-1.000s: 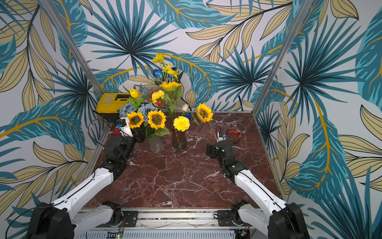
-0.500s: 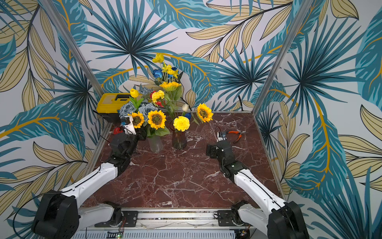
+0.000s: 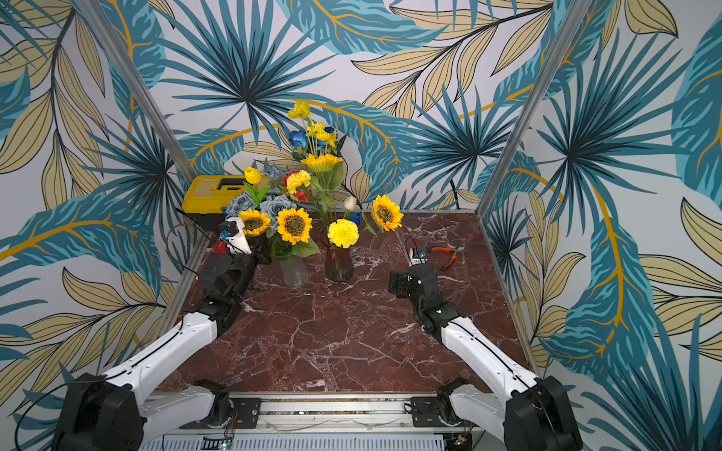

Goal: Pick out yellow flowers from the vase
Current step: Pick up the flower from the vase.

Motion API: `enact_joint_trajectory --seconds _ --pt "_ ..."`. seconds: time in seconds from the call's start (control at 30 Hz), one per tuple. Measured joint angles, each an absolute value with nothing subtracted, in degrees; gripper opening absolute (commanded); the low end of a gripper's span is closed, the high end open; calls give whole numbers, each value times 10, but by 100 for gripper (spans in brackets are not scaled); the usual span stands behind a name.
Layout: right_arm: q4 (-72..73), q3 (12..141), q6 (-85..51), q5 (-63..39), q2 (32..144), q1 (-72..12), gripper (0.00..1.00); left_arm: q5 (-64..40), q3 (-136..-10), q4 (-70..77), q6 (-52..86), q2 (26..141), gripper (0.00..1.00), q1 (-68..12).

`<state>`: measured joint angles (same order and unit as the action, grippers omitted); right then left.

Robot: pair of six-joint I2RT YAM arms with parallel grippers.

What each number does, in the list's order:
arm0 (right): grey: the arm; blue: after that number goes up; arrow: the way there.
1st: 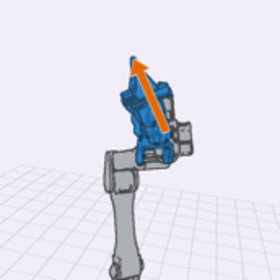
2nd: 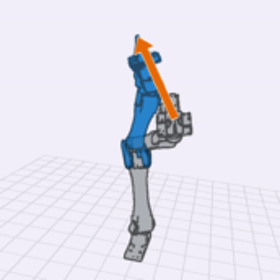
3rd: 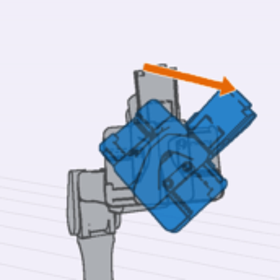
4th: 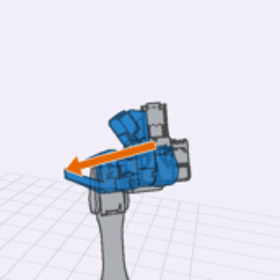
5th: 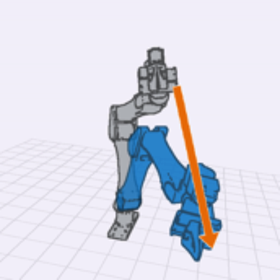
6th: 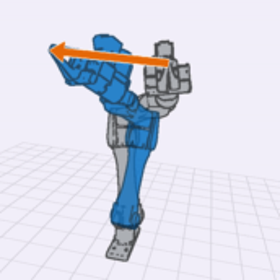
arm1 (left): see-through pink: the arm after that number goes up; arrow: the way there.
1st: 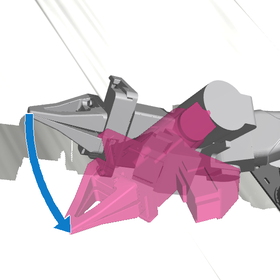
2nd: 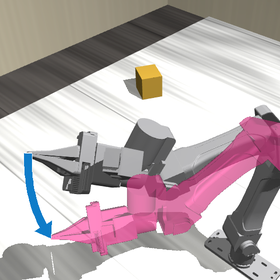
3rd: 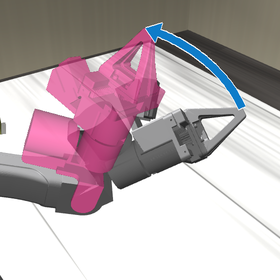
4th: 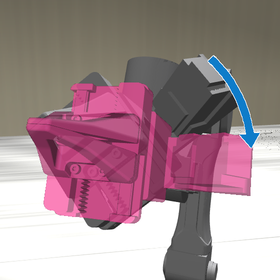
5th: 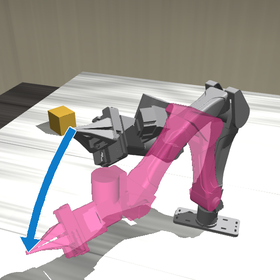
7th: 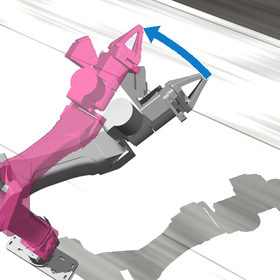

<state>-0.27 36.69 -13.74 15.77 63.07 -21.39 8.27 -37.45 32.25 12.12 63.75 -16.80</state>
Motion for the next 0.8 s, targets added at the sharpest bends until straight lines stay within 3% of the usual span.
enact_joint_trajectory --seconds 0.8 --pt "-3 368 -142 157 638 -214 96 63 -362 322 120 567 21 -168"
